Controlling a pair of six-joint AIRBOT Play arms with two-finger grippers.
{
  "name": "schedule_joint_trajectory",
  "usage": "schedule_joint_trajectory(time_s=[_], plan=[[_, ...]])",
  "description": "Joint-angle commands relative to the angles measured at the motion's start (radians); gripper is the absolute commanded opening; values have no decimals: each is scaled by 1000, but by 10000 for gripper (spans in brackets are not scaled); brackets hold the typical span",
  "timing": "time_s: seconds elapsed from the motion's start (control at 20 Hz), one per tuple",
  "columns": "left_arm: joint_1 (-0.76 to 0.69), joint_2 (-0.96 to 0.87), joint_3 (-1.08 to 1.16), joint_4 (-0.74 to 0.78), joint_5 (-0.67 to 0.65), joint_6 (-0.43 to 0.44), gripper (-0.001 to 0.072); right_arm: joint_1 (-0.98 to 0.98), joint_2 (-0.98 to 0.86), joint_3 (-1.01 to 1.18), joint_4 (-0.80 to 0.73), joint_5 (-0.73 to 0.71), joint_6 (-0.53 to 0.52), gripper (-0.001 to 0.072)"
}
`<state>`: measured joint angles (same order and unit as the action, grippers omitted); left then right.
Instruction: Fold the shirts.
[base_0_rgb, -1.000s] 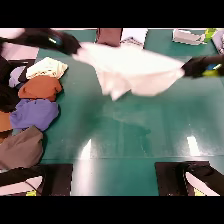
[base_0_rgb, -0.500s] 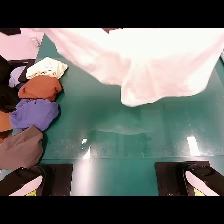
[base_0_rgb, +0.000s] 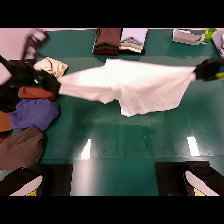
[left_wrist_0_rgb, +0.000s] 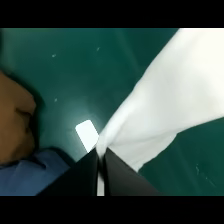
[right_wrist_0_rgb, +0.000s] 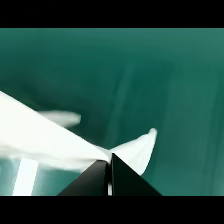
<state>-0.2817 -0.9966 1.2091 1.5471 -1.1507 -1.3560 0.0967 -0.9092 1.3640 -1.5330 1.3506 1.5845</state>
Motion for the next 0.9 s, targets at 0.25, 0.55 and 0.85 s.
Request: schedule_joint_trajectory(time_s=[0.25,0.55,0.85], plan=[[1,1,-285,52,217,-5,25,0,-124,-264,85,-180,1,14],[43,-2,-285,121,238,-22,25,0,-136,-264,93,-167,0,14],[89,-6,-285,67,243,-94,26,-84,-137,-179,153,-239,0,425]])
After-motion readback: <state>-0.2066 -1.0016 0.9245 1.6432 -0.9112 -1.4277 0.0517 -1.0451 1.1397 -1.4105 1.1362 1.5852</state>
